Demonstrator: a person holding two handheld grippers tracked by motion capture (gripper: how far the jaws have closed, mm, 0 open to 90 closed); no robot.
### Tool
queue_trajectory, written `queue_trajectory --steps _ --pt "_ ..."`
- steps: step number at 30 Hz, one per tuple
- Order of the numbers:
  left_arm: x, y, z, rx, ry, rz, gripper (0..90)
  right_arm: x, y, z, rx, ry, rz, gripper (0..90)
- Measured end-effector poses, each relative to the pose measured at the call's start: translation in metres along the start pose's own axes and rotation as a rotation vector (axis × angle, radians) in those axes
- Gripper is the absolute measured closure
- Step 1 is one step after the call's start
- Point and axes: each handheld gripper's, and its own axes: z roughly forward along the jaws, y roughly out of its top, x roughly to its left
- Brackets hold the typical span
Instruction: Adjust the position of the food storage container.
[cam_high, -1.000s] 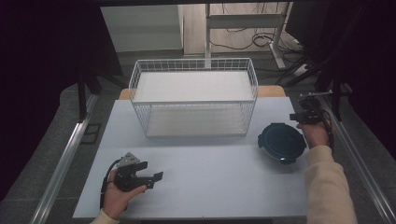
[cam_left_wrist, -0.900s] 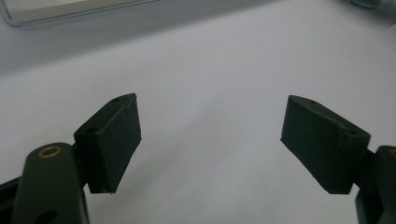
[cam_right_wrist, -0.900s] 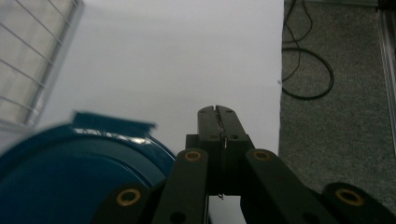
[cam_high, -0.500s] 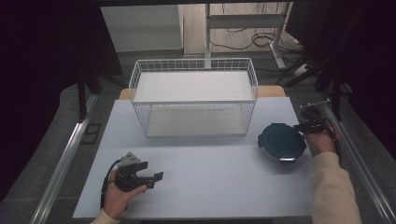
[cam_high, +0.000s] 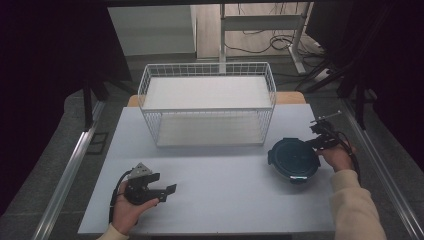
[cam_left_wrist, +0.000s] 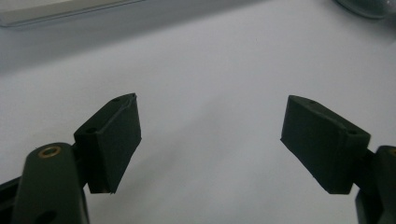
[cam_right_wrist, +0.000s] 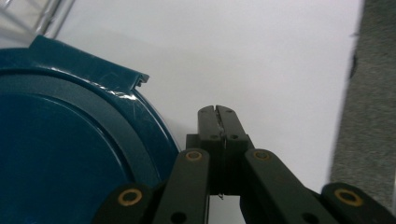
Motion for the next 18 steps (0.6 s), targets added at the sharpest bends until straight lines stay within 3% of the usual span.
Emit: queue_trajectory --steps 5,12,18 --pt "0.0 0.001 0.001 0.004 -0.002 0.002 19.7 0.015 -0.01 -0.004 0.008 -0.001 -0.035 90.0" --pt "-0.003 0.002 0.002 0.007 -0.005 0.008 19.6 0.02 -0.019 -0.008 -0.004 0.008 -0.042 90.0" --pt "-0.003 0.002 0.002 0.007 -0.005 0.008 19.6 0.032 -0.021 -0.009 -0.013 0.013 -0.069 90.0"
